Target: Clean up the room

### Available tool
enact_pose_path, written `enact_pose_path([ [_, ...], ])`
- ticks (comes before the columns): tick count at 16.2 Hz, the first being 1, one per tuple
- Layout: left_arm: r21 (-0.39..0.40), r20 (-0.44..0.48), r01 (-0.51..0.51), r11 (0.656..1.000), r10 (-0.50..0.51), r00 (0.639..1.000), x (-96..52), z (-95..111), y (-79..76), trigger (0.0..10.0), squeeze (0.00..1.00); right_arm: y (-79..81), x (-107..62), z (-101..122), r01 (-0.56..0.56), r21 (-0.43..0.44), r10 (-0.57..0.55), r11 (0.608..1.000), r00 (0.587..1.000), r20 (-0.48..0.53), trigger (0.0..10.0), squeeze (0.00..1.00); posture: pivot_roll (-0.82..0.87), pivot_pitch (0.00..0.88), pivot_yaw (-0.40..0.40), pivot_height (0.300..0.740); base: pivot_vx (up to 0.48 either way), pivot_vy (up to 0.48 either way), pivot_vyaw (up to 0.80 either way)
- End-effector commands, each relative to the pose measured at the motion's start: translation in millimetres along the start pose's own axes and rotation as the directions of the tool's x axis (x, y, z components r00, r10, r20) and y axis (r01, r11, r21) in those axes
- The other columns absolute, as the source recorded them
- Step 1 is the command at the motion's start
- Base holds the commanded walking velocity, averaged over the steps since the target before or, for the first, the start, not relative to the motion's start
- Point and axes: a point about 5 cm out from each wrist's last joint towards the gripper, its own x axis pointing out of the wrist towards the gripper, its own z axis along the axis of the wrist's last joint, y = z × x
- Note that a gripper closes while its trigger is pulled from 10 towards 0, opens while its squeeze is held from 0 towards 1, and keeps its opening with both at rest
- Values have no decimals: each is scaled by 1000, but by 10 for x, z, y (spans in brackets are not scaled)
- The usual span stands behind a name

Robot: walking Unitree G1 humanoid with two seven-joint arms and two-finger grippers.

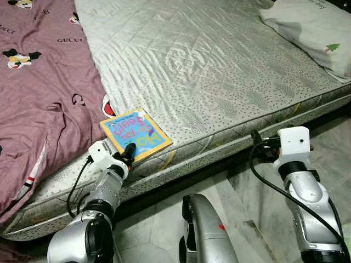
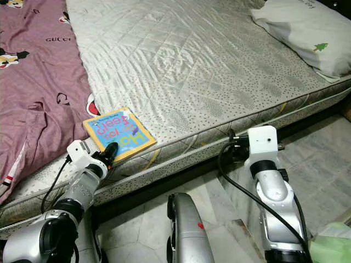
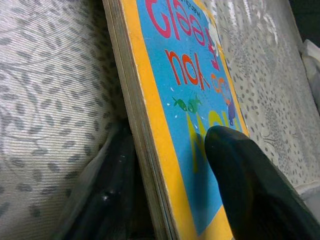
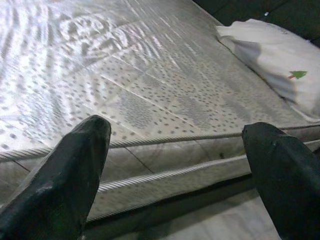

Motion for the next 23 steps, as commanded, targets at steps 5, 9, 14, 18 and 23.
enact_pose_path([
  [5, 1, -8, -8, 1000, 8, 1000, -1, -7, 15, 0, 0, 164, -48, -126, -12, 226, 31, 974, 996, -80, 10000, 0, -185, 63, -82, 545, 0, 0, 0],
  [9, 22, -20, -7, 1000, 7, 1000, -5, -13, 25, 0, 0, 348, -143, -248, 6, 205, 24, 979, 990, -141, 10000, 0, -169, 52, -79, 545, 0, 0, 0],
  [14, 119, 35, -33, 992, 29, 999, 12, 142, 40, 0, 0, 514, -14, -156, -83, 158, 96, 984, 992, -76, 10000, 0, -135, 13, -43, 545, 0, 0, 0],
  [18, 348, 180, 74, 935, -144, 973, 69, 531, -265, 0, 0, 625, 172, -121, -62, 297, 89, 953, 993, -79, 10000, 0, -53, 0, 9, 545, 0, 0, 0],
  [23, 521, 287, 44, 853, -223, 931, -262, 581, -448, 0, 0, 793, 321, -49, -68, 425, 83, 903, 996, -18, 10000, 0, -1, 0, 38, 545, 0, 0, 0],
])
